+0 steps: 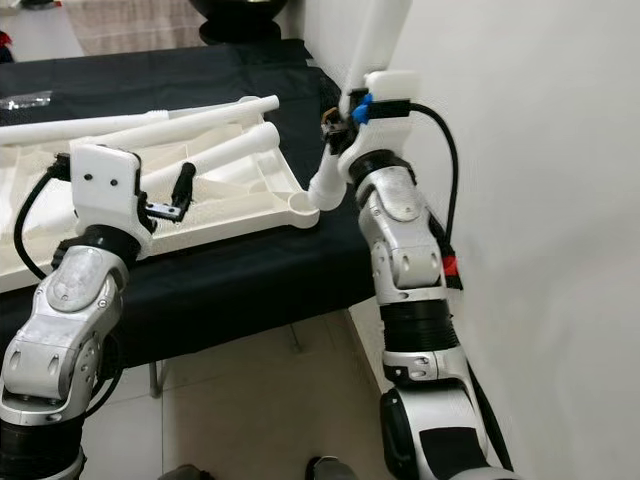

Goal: Building children table

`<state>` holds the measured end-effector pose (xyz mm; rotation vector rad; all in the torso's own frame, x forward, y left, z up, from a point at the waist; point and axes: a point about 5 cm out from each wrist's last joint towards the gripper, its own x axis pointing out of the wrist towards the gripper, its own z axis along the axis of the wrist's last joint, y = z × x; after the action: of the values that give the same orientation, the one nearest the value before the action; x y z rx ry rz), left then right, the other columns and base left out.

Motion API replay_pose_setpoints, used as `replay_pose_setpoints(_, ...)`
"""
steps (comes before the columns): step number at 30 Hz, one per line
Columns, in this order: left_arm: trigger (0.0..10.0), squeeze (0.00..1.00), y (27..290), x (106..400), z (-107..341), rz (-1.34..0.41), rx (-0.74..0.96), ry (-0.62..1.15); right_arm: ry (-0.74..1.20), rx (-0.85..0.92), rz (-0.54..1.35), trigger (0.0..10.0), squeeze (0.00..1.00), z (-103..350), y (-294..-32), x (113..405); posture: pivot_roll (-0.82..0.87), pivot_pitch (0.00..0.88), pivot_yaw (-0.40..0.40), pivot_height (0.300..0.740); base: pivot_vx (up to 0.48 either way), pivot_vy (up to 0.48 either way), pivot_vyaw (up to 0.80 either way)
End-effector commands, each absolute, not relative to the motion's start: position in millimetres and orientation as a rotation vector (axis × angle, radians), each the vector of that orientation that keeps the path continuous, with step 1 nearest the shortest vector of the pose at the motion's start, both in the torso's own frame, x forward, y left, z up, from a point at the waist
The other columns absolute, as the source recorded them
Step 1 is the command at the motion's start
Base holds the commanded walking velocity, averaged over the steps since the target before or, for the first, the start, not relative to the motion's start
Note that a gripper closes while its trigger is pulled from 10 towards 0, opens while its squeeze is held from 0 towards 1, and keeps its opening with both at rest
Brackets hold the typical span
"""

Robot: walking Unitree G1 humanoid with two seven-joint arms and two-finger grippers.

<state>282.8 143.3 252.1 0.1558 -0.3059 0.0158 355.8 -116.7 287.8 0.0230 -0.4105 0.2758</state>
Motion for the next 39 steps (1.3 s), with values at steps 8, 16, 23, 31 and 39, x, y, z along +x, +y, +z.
replay_pose_setpoints(8, 10.0, 0.00, 144.9, 282.9, 252.6, 0.020, 0.173, -0.317, -0.437, 0.019, 0.290, 10.0, 0.00, 294.3, -112.2, 352.6, 0.02, 0.085, -0.048, 0.740, 0.199, 0.000, 0.00)
replay_pose_setpoints(16, 10.0, 0.00, 141.8, 284.0, 254.0, -0.005, 0.190, -0.326, -0.449, 0.016, 0.284, 10.0, 0.00, 299.2, -112.6, 353.7, 0.02, 0.086, -0.048, 0.740, 0.317, 0.000, 0.00)
replay_pose_setpoints(23, 10.0, 0.00, 138.4, 284.8, 252.3, -0.027, 0.184, -0.313, -0.453, 0.017, 0.282, 10.0, 0.00, 302.0, -112.8, 355.0, 0.02, 0.082, -0.047, 0.740, 0.266, 0.000, 0.00)
replay_pose_setpoints(31, 10.0, 0.00, 138.2, 285.4, 255.7, -0.026, 0.172, -0.333, -0.475, 0.013, 0.271, 10.0, 0.00, 309.5, -116.7, 356.8, 0.02, 0.082, -0.047, 0.740, 0.000, 0.000, 0.00)
replay_pose_setpoints(39, 10.0, 0.00, 137.8, 285.7, 253.8, -0.020, 0.150, -0.322, -0.484, 0.009, 0.268, 10.0, 0.00, 313.7, -120.2, 358.5, 0.02, 0.082, -0.050, 0.740, 0.000, 0.000, 0.00)
